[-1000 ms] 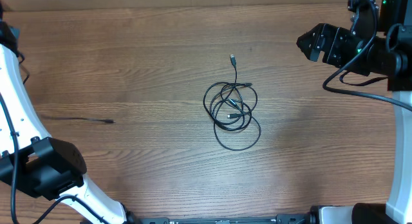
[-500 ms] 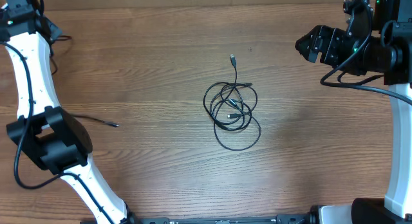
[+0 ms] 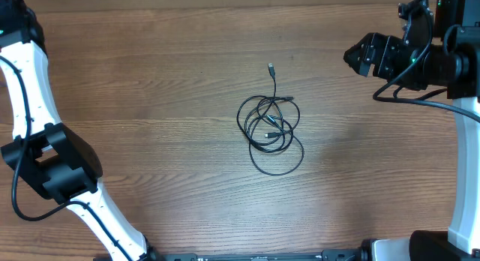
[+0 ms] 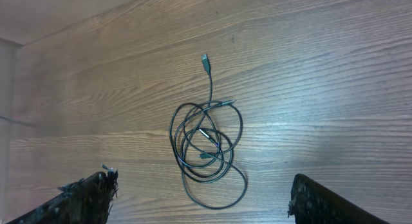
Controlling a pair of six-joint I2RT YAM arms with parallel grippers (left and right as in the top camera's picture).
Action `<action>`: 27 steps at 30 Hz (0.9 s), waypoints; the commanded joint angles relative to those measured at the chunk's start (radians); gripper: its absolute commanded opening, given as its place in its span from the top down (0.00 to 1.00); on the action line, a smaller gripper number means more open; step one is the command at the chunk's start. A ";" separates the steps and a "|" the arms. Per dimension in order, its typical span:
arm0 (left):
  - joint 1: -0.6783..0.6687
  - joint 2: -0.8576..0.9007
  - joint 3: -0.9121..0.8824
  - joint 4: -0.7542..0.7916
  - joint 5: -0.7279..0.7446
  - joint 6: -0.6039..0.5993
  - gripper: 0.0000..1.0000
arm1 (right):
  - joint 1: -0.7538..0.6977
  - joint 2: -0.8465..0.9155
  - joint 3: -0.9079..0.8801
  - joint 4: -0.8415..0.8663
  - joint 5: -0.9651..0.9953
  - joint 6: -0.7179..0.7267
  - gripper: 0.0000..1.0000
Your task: Untangle cables
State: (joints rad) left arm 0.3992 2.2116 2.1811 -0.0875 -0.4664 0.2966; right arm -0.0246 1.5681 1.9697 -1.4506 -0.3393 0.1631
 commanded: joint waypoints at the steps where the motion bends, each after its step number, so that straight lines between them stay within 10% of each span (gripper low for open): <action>1: -0.019 -0.011 0.031 0.032 0.001 0.277 0.96 | -0.003 -0.002 -0.002 0.005 0.006 -0.008 0.13; 21: -0.100 0.288 0.025 -0.294 0.261 0.121 0.96 | -0.003 -0.002 -0.002 -0.002 0.006 -0.007 0.13; 27: -0.174 0.280 0.025 -0.269 0.043 0.122 0.96 | -0.003 -0.002 -0.002 -0.001 0.006 -0.012 0.13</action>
State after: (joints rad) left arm 0.2676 2.5240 2.1944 -0.3702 -0.3122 0.4397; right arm -0.0246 1.5681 1.9697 -1.4574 -0.3359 0.1604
